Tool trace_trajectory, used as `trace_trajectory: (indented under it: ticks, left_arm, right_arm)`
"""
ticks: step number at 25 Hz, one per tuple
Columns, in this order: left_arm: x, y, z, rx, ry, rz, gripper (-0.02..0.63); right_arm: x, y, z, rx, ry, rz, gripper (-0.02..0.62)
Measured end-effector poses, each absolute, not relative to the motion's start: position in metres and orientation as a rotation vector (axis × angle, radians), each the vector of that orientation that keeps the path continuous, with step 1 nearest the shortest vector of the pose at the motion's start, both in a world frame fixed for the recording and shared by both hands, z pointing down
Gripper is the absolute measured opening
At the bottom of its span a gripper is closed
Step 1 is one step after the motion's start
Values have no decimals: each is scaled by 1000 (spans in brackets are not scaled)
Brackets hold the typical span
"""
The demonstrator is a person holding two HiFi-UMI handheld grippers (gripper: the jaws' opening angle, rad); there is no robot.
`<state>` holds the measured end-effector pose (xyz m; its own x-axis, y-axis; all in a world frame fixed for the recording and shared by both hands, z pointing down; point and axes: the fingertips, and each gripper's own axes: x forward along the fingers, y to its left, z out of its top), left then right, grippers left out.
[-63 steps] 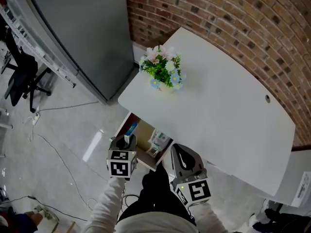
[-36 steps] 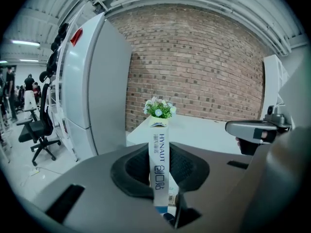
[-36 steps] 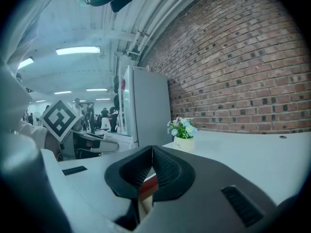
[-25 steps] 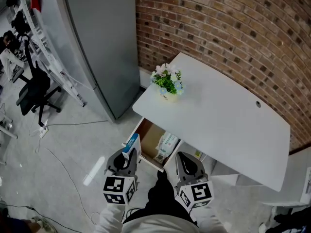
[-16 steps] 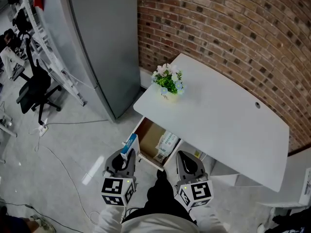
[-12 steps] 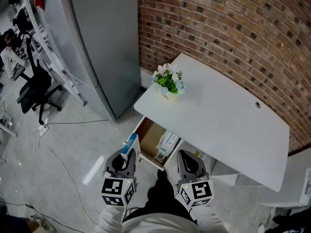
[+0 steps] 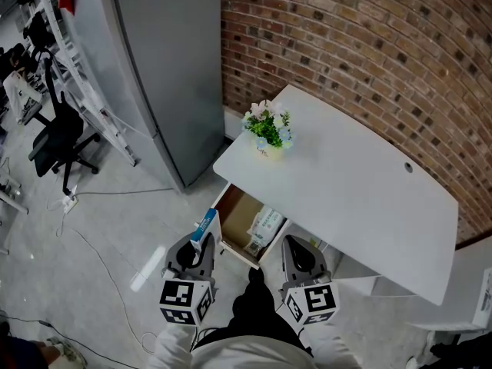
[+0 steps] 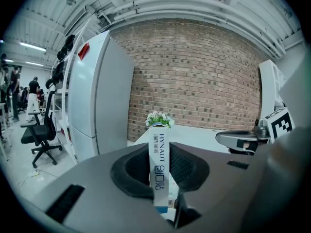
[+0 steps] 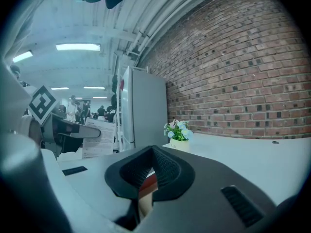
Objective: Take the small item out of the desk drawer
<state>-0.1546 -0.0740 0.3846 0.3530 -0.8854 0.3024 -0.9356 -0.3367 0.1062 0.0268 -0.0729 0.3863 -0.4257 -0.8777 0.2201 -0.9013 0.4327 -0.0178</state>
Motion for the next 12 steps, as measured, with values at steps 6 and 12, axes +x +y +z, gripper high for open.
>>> trace_trajectory:
  ticks: [6, 12]
  left_arm:
    - [-157, -72, 384, 2351, -1637, 280, 78]
    - [-158, -72, 385, 2342, -1641, 275, 78]
  right_arm:
    - [27, -72, 387, 1571, -2504, 208, 26]
    - [27, -72, 391, 1569, -2508, 217, 26]
